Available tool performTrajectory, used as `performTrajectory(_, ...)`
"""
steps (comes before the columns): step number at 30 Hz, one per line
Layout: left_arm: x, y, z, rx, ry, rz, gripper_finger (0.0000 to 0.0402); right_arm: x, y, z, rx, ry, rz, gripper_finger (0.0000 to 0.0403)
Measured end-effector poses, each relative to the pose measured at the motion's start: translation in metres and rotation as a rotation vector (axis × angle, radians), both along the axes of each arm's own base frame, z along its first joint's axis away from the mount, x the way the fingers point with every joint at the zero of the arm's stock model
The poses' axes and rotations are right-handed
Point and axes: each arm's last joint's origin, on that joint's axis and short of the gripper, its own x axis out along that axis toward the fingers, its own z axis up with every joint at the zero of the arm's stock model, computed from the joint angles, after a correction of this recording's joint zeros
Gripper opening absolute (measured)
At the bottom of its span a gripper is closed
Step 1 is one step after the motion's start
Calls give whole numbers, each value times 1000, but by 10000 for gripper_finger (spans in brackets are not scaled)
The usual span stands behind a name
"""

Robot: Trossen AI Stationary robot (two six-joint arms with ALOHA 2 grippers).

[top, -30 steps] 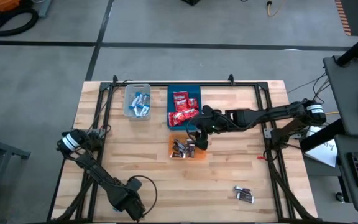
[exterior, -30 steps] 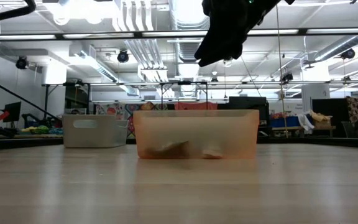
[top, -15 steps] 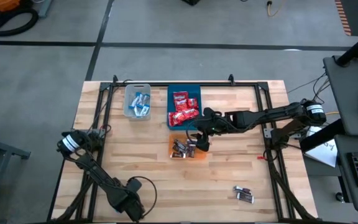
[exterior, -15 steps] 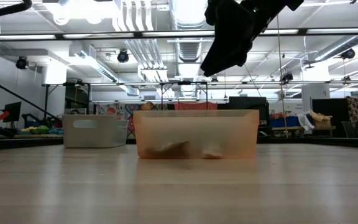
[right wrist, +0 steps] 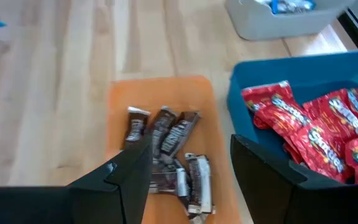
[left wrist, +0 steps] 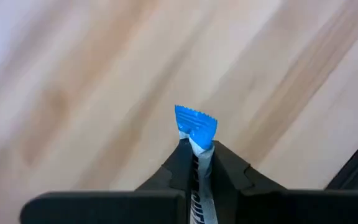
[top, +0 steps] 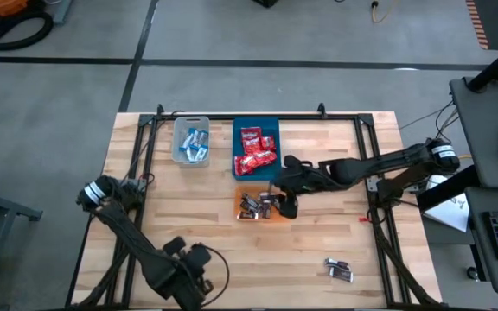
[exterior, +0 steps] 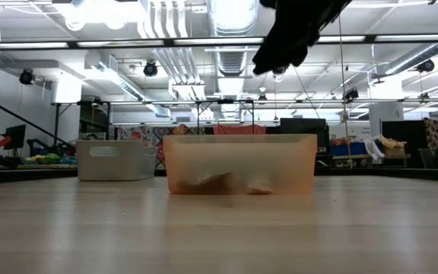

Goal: Sort candy
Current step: Put the blue chocolate bar into the gray bin

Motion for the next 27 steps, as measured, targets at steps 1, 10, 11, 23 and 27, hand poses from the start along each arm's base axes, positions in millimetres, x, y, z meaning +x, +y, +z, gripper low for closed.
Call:
performTrajectory(1, 2, 3, 8, 31, -49, -18, 12, -2, 3, 3, -1, -8, 13, 206)
performTrajectory(10, 20, 56, 65, 399, -347, -137, 12, -24, 33, 24, 4, -68, 127, 206)
performTrajectory(11, 22, 64, 68, 438, -348, -146, 12, -27, 37, 25, 5, -72, 140, 206)
performTrajectory(23, 5, 202, 78, 644, -168, -46, 12, -56, 60, 12, 89, -56, 179, 206)
performTrajectory(27, -11, 257, 66, 650, -107, 73, 12, -58, 61, 4, 112, -46, 152, 206)
